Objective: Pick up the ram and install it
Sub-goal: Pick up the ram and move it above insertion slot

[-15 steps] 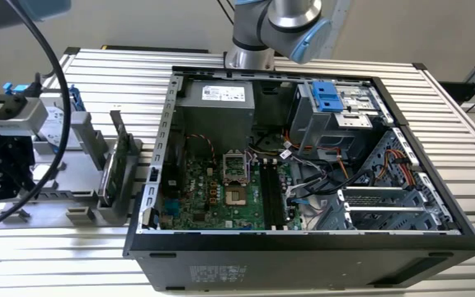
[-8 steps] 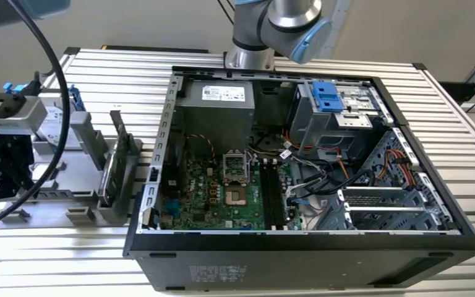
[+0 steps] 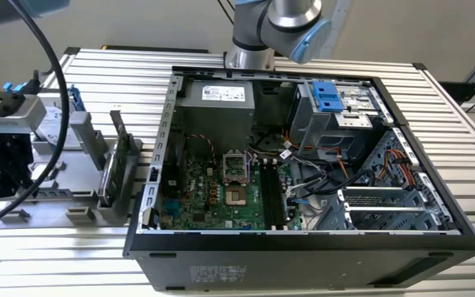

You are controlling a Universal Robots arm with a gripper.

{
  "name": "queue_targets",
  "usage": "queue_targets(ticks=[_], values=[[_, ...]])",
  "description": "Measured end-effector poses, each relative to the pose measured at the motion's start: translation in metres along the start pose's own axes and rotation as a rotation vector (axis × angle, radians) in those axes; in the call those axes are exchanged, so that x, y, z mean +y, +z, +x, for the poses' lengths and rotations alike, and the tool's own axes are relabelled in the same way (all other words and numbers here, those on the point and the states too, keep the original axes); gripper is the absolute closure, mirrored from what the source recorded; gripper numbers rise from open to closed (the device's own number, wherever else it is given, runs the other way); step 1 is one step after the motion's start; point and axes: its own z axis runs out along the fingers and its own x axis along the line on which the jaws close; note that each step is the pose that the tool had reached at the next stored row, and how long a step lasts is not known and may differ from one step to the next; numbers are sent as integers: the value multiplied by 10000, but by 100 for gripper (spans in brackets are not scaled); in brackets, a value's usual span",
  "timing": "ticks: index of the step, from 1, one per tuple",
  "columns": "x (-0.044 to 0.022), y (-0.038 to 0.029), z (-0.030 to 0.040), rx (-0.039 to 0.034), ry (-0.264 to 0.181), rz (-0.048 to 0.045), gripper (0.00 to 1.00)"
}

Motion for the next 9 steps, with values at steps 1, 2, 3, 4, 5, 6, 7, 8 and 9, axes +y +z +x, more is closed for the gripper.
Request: queue_targets(ticks=[1,2,3,4,5,6,7,8,9], values=[[0,-7,0,-1,0,2,100],[0,-12,-1,-1,0,1,100],[1,-19,-1,1,0,-1,100],[1,-27,-1,0,0,0,100],[1,-34,-1,0,0,0,100],[1,-40,-1,0,0,0,100],[2,-46,-1,1,0,-1,100],[2,-51,-2,1,0,-2,100],[2,-55,-2,2,0,-2,100]])
